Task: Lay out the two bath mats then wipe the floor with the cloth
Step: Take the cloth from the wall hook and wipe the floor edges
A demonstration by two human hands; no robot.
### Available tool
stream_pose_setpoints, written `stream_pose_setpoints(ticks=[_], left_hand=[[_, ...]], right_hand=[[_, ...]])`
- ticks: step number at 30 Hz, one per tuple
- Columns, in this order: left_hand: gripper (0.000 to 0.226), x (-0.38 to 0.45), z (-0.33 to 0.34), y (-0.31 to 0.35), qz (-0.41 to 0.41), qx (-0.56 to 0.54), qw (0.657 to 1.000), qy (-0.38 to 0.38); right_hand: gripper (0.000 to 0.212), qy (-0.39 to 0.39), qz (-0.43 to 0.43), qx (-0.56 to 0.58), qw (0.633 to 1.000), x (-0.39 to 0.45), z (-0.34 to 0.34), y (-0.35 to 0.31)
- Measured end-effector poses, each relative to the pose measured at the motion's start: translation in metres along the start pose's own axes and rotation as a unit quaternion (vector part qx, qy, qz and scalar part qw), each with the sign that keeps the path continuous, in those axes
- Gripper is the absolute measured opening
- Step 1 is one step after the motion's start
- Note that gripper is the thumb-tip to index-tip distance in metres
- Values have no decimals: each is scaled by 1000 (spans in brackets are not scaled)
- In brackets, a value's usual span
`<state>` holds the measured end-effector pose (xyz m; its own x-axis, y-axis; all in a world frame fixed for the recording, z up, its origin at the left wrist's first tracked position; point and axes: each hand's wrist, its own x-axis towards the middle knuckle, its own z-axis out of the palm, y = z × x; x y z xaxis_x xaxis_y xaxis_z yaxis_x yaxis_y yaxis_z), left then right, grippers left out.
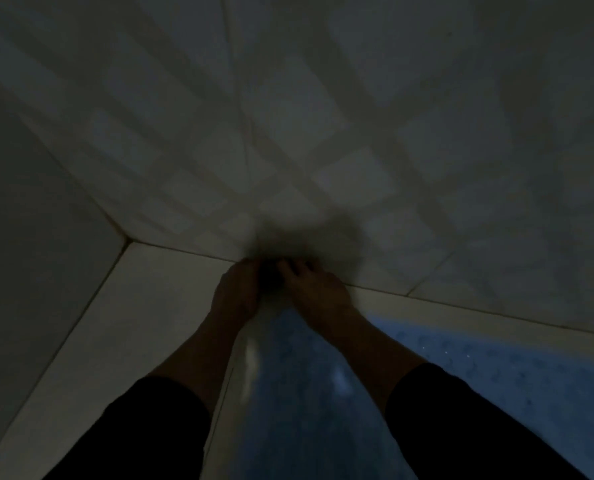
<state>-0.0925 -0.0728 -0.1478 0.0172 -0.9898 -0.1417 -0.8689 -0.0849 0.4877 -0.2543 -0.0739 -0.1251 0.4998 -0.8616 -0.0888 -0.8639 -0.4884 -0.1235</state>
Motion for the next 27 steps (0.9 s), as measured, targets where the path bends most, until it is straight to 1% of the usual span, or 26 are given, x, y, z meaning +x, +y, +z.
stream_pose_setpoints(ticks=[1, 3, 4, 6, 8, 9, 10, 11, 12, 14, 16, 18, 20, 22, 23, 25, 27], left_hand=[[44, 0, 6, 7, 12, -13, 1000, -1], [57, -3, 22, 14, 32, -24, 999, -23], [56, -2, 31, 15, 37, -27, 999, -22], [46, -1, 43, 20, 23, -30, 998, -40], [50, 0, 52, 28, 18, -36, 998, -55], [53, 1, 56, 34, 12, -32, 997, -67], [51, 0, 56, 40, -12, -17, 996, -82], [44, 1, 56, 45, -37, 3, 996, -77], [43, 3, 59, 46, -57, 21, 995, -77], [55, 5, 61, 50, -75, 38, 992, -93], [69, 8, 67, 48, -69, 53, 989, -117], [70, 16, 72, 42, -75, 75, 987, -123], [74, 24, 82, 36, -59, 78, 987, -128], [79, 25, 85, 43, -33, 110, 982, -148], [75, 23, 85, 51, -29, 121, 981, -149], [62, 18, 84, 77, -26, 126, 981, -147], [59, 14, 89, 103, -25, 137, 976, -166]], right_hand=[[56, -8, -1, 1, 1000, -6, -1, 12], [57, -32, -28, -16, 999, -15, 0, 33], [58, -30, -39, -36, 998, -19, 4, 43], [56, -20, -54, -59, 997, -26, 16, 61], [53, -17, -71, -66, 995, -35, 30, 74], [52, -12, -74, -60, 995, -39, 37, 80], [50, -7, -72, -52, 996, -42, 46, 86], [49, -12, -66, -39, 997, -46, 49, 91], [47, -14, -59, -28, 998, -50, 50, 94], [43, -48, -34, 14, 998, -51, 47, 96], [51, -76, -11, 57, 995, -53, 46, 96], [55, -60, -7, 50, 997, -55, 49, 94], [49, -36, -6, 27, 999, -55, 52, 99], [45, -12, -5, -1, 1000, -56, 53, 106], [42, -11, -4, -15, 1000, -60, 52, 111], [36, 16, 0, -32, 999, -71, 49, 121], [35, 37, 5, -42, 998, -84, 49, 134]])
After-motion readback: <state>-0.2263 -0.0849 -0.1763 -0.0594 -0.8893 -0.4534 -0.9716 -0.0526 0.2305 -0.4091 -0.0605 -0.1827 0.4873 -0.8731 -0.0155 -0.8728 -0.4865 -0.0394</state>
